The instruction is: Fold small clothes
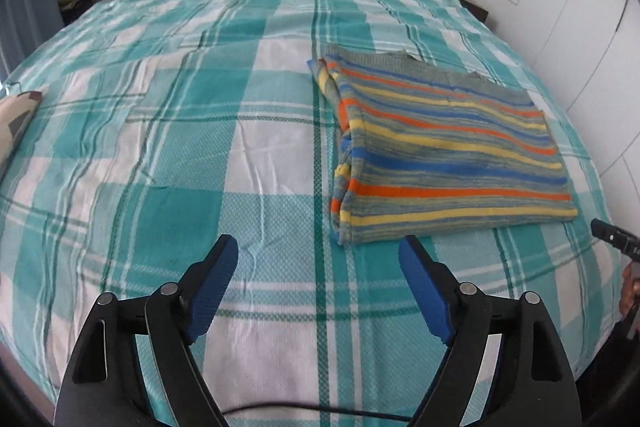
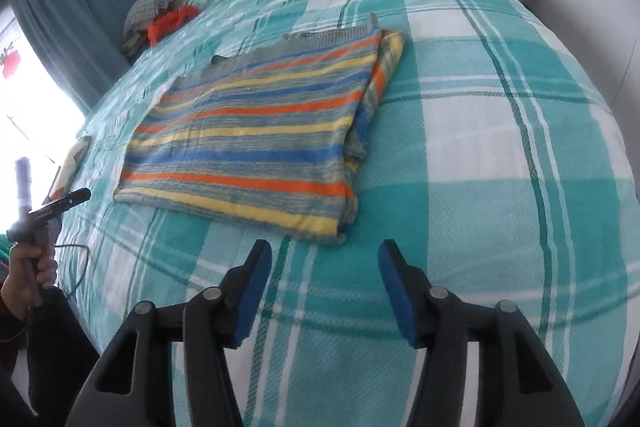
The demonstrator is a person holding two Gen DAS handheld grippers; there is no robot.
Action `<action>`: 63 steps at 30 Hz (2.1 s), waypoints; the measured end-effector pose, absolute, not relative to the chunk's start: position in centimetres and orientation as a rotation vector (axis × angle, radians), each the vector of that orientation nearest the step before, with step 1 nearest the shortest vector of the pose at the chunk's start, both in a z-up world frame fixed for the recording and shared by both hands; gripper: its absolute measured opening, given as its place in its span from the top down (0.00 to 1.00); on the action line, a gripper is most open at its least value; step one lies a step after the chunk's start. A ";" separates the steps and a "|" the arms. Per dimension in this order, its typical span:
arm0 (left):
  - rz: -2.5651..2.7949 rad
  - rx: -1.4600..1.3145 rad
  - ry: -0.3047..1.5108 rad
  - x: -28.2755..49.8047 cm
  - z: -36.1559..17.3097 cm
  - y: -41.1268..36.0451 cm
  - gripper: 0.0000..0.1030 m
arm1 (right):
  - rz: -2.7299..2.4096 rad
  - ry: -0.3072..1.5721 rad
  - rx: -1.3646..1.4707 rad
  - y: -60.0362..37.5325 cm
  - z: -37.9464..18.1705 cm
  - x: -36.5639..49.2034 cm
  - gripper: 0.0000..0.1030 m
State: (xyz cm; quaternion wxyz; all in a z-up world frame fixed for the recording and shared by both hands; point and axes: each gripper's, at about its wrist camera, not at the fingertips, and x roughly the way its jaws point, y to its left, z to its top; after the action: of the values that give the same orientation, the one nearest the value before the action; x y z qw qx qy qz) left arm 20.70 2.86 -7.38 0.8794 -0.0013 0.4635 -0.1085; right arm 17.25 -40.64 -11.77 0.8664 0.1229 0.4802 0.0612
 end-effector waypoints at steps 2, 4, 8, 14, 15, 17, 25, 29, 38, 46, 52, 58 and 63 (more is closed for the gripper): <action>-0.205 0.018 0.947 19.3 -7.0 2.0 0.18 | 0.117 1.000 0.278 -39.8 -12.4 15.7 0.41; -0.193 0.024 0.940 18.5 -6.8 1.3 0.18 | 0.104 1.008 0.285 -38.8 -12.9 14.2 0.41; -0.178 0.032 0.930 17.0 -6.5 0.2 0.18 | 0.108 0.985 0.284 -36.9 -13.5 11.9 0.41; -0.161 0.073 0.920 15.7 -5.9 -0.6 0.18 | 0.101 0.960 0.271 -35.7 -14.2 9.7 0.40; -0.158 0.079 0.918 15.6 -5.8 -0.7 0.18 | 0.099 0.958 0.270 -35.6 -14.3 9.3 0.40; -0.151 0.087 0.912 15.2 -5.5 -0.9 0.18 | 0.095 0.956 0.266 -35.5 -14.5 8.8 0.39; -0.201 0.163 0.940 12.5 -7.0 -4.1 0.18 | 0.075 0.930 0.280 -35.5 -14.5 7.7 0.38; -0.303 0.269 0.976 10.2 -8.8 -8.2 0.18 | 0.026 0.892 0.342 -36.7 -13.9 7.4 0.38; -0.592 0.377 0.904 12.2 -9.0 -20.6 0.18 | 0.016 0.856 0.442 -40.8 -12.3 8.4 0.35; -0.754 0.422 0.883 19.0 -12.2 -30.5 0.22 | 0.093 0.868 0.559 -47.8 -10.2 18.7 0.35; -0.770 0.411 0.820 19.8 -13.3 -32.9 0.47 | 0.240 1.027 0.600 -49.3 -12.9 30.8 0.35; -0.764 0.331 0.798 19.7 -12.3 -31.6 0.92 | 0.265 1.084 0.603 -47.8 -14.6 39.9 0.91; -0.715 0.081 0.760 19.5 -8.2 -24.1 0.93 | 0.247 1.027 0.513 -44.3 -11.4 40.6 0.91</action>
State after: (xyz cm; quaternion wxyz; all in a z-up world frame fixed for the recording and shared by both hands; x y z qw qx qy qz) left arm 19.53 -24.14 -8.20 0.8662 0.0386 0.3631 -0.3412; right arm 40.59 -44.33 -11.42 0.8326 0.2420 0.4843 0.1165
